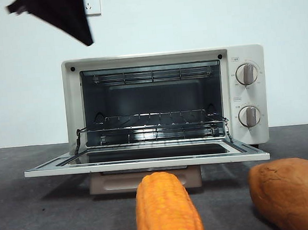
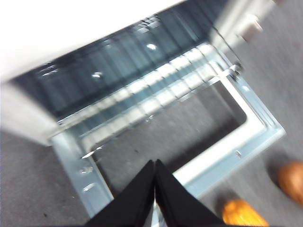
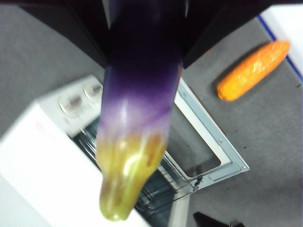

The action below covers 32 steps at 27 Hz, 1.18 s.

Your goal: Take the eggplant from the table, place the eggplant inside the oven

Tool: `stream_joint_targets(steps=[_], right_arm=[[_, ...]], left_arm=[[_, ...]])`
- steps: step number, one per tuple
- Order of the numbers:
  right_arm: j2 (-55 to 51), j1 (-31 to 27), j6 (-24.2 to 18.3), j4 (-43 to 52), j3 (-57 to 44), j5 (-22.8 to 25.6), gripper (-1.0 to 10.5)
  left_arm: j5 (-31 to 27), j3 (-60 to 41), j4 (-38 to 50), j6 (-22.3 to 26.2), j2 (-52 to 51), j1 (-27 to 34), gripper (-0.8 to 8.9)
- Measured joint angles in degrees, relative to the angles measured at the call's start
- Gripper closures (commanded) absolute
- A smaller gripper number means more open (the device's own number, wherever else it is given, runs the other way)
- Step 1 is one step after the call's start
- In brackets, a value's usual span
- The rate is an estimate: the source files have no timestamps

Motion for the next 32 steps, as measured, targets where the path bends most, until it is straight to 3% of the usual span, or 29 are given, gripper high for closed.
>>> stream_joint_targets(steps=[7,14,18,24,28,32], right_arm=[[10.6,0.0,-8.8,7.0,-3.0,-0.2,8.1],[23.5,-1.6,-20.9,17.4,-3.0,-0.2,8.1],[30.3,-3.9,-27.3,24.7,-3.0,-0.2,8.1],[41.0,-12.0,-37.4,40.1,-3.0,0.0,8.1],[45.0,-16.5,-40.9,47.7,-3.0,0.2,8.0],[48.2,-18.2,-43.6,49.2,-3.0,0.2,7.6]], left_arm=[[0.0,-18.4,13.0,-6.0,-14.6,5.5,8.08],[0.0,-29.4,14.3,-8.7,-22.9,13.4,8.08],[0.2,-30.4,14.2,-9.0,-23.8,16.8,8.07],[0.5,-30.4,14.3,-9.0,-23.8,18.2,8.07],[1.1,-30.4,14.3,-9.0,-23.8,18.2,8.07],[2.0,-30.4,14.3,-8.9,-23.8,18.2,8.07]])
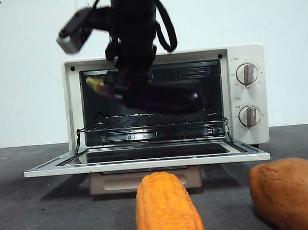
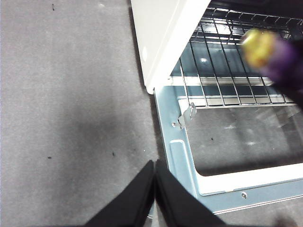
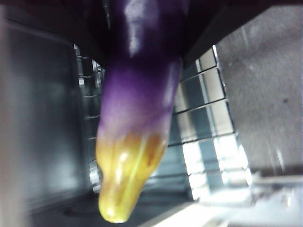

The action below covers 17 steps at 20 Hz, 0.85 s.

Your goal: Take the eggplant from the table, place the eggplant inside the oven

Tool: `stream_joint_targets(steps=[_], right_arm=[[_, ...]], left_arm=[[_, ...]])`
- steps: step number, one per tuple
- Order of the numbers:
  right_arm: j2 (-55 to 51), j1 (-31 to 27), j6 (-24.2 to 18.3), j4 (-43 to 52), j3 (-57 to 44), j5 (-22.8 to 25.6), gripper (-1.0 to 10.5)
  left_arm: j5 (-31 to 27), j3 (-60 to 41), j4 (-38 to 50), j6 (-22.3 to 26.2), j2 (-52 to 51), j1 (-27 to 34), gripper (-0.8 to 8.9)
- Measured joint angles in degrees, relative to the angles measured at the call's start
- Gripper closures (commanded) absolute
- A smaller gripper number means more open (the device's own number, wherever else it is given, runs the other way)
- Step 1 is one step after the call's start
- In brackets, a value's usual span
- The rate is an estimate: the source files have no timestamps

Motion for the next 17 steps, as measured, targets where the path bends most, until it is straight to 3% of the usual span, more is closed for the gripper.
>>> stream_joint_targets(steps=[5,17], right_arm=[[2.5,-0.7,-1.0,1.8,0.0,3.3,6.2],[2.5,-1.0,0.8,-0.3,0.0,8.5,6.2]], left_arm=[[0.1,0.0,0.0,0.3,0.0,0.0,8.07],[0.1,0.0,-0.5,0.9,0.0,0.0,8.07]])
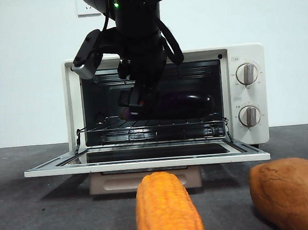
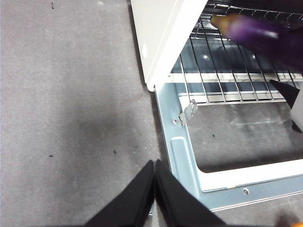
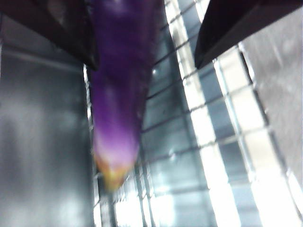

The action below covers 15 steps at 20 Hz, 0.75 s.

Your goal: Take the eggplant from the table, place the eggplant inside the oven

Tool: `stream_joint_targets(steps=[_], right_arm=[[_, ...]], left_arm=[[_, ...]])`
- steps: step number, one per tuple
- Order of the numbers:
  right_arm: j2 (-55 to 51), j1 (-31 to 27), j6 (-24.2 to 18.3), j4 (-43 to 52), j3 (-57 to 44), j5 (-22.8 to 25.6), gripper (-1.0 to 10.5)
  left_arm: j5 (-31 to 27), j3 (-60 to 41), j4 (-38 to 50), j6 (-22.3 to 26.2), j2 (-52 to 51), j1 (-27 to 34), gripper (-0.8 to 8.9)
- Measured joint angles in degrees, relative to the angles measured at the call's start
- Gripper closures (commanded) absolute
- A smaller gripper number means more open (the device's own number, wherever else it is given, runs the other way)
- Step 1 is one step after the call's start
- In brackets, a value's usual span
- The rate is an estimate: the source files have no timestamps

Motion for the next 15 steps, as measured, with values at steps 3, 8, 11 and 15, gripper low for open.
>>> stream_joint_targets(steps=[3,8,11,15], right_arm=[[0.0,-0.7,0.6,-2.7,0.0,1.4,6.2],[0.0,-2.3,2.4,-4.1,0.0,1.6,6.3],[0.0,-2.2,2.9,-4.1,0.0,1.6,6.3],[0.0,-1.7,3.1,-4.1,0.0,1.6,6.3]], left_arm=[[0.0,0.0,-1.2,0.2,0.0,0.0,8.07],[0.0,0.0,-1.4,0.4,0.0,0.0,8.07],[0.0,0.0,-1.4,0.4,0.0,0.0,8.07],[0.0,0.0,-1.4,0.4,0.0,0.0,8.07]])
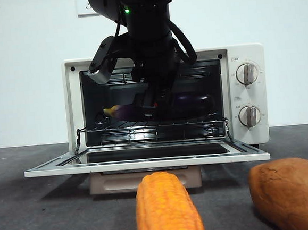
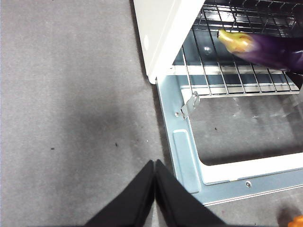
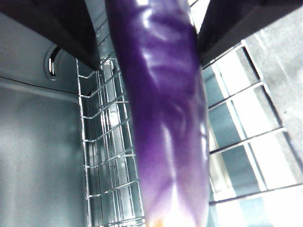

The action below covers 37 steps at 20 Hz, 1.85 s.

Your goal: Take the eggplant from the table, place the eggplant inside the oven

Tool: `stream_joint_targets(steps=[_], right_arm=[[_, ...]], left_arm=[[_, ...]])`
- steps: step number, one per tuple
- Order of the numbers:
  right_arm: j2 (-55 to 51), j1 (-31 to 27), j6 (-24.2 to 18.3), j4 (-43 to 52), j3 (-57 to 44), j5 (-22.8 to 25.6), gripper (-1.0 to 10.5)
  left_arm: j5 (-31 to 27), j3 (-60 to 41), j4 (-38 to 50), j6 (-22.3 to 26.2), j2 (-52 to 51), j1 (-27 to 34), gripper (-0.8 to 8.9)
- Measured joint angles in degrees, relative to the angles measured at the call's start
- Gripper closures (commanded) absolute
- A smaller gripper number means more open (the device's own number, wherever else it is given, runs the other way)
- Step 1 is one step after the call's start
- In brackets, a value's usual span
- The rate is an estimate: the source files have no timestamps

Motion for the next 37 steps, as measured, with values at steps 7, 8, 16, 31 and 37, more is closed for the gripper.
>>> stream_joint_targets(steps=[7,8,16,31,37], right_arm=[[0.0,1.9,0.2,-0.8,0.0,0.0,6.3],[0.0,2.1,0.2,-0.9,0.0,0.0,6.3],[-1.7,3.7,1.5,-2.4,0.0,0.0,6.3],[-29.3,12.4,15.7,-22.0,0.0,-16.0,9.4],[-37.6,13.0,17.3,-22.3,0.0,-16.7,9.4]], left_arm=[[0.0,0.0,0.2,0.3,3.0,0.0,8.07],[0.0,0.0,0.2,0.5,3.7,0.0,8.07],[0.3,0.0,1.0,1.3,8.6,0.0,8.07],[20.4,0.0,6.1,6.3,30.1,7.1,8.08],[25.1,0.0,11.3,6.7,35.3,7.2,8.08]])
